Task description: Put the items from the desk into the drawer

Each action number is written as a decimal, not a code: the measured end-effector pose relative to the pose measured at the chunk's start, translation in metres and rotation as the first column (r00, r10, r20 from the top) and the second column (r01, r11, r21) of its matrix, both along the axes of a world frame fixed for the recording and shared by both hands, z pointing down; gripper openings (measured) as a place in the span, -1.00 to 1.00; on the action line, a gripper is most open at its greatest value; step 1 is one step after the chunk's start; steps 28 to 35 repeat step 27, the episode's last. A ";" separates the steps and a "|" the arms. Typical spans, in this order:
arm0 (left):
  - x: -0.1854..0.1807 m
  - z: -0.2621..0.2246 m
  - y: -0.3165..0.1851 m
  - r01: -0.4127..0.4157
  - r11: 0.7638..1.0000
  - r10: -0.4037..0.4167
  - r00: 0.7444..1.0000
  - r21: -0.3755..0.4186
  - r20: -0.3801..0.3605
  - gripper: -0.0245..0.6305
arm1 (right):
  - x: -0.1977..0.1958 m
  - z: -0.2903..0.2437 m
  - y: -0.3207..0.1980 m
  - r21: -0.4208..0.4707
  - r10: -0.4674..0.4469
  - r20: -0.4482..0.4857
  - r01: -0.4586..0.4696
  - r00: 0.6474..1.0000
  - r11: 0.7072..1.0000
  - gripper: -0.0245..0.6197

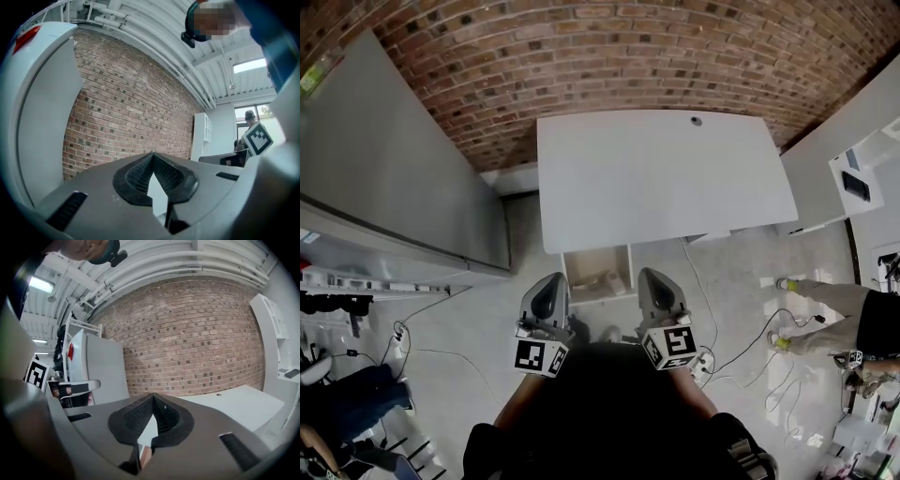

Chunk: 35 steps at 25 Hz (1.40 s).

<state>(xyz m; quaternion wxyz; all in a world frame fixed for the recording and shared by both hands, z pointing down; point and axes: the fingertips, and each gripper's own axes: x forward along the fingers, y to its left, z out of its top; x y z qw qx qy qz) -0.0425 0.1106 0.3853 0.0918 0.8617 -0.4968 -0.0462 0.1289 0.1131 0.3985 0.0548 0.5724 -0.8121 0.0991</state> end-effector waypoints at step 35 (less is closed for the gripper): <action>0.001 0.005 0.006 -0.028 1.000 0.028 1.000 -0.005 -0.005 -0.92 | -0.005 0.004 0.004 -0.009 -0.011 -0.011 0.011 1.000 1.000 -0.92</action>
